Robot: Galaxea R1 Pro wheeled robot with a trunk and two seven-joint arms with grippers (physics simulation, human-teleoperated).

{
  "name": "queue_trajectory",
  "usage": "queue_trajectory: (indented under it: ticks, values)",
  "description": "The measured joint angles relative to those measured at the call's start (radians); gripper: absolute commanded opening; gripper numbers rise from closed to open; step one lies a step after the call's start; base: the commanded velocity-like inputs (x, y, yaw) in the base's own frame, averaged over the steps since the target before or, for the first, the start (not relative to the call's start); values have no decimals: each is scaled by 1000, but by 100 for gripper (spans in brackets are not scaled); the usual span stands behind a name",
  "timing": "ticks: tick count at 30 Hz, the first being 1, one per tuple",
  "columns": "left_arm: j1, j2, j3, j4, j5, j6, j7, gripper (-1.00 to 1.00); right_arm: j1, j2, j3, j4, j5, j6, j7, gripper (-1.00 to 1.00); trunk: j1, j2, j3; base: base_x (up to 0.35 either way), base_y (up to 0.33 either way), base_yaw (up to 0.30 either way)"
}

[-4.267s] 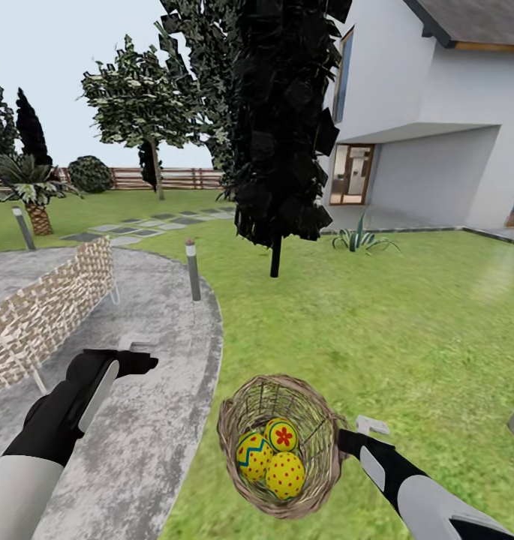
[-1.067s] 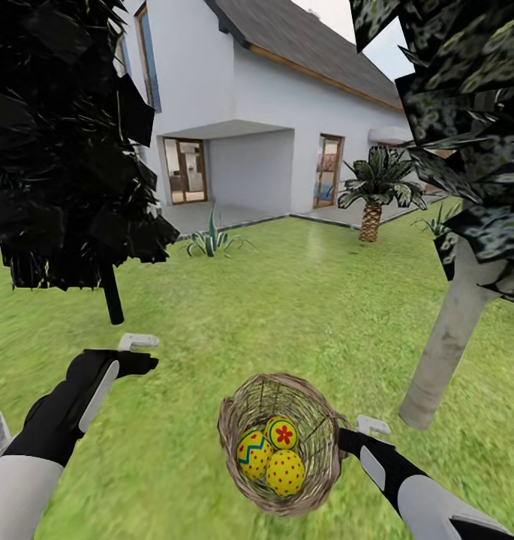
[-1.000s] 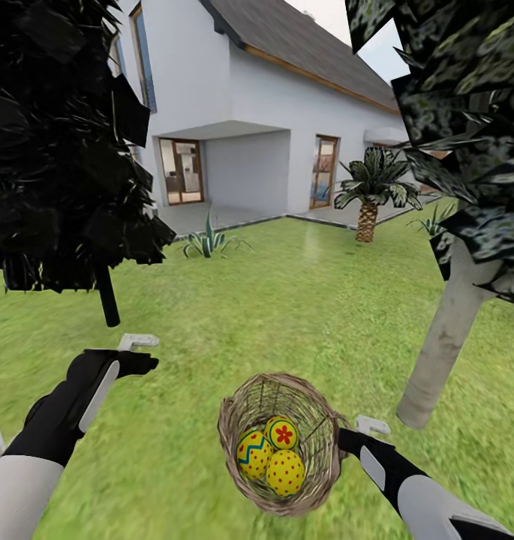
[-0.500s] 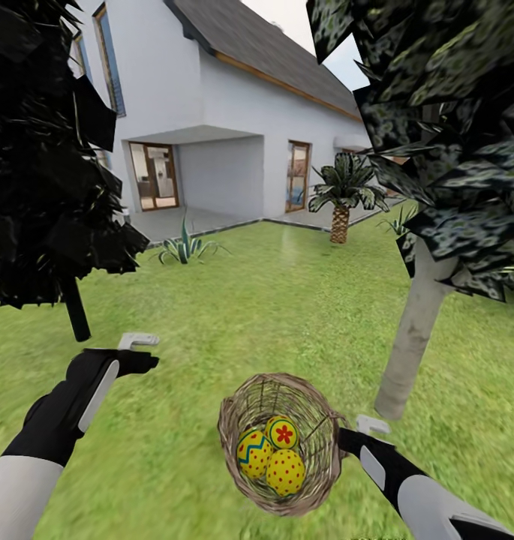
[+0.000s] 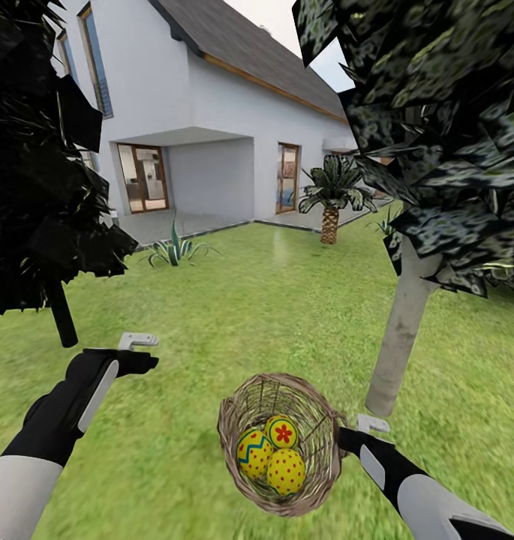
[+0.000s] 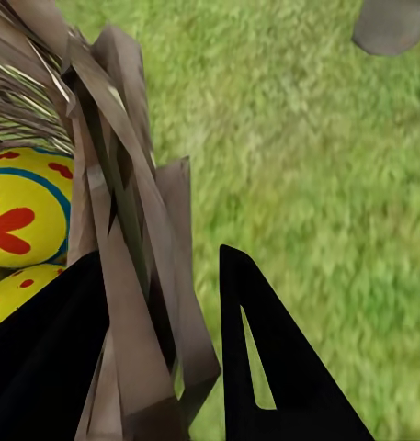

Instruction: Take the three Easter eggs out of the wicker basket on the lawn in the garden, then place them on the lawn next to a single tree (choose any tree) so that all three eggs are next to the same tree and none are left in the basket.

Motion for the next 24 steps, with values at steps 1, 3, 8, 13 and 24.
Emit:
queue_trajectory:
  ticks: [1,3,8,13,24]
  values:
    - [0,0,0,0,0,0,-1,100,0,0,3,0,0,2,-1,-100,4,-7,-3,0,0,0]
    - [0,-1,-1,1,-1,1,1,100,0,0,2,-1,1,1,0,-100,12,-21,-9,0,0,0]
    - [0,-2,-2,1,0,1,-1,100,0,0,0,-2,0,3,2,-100,31,-56,-25,0,0,0]
    - [0,-1,-1,1,0,1,-3,100,0,1,4,0,1,5,0,-100,50,-91,-41,0,0,0]
    - [0,-2,-9,0,1,0,3,100,0,1,5,11,0,9,-9,-100,92,-168,-75,0,0,0]
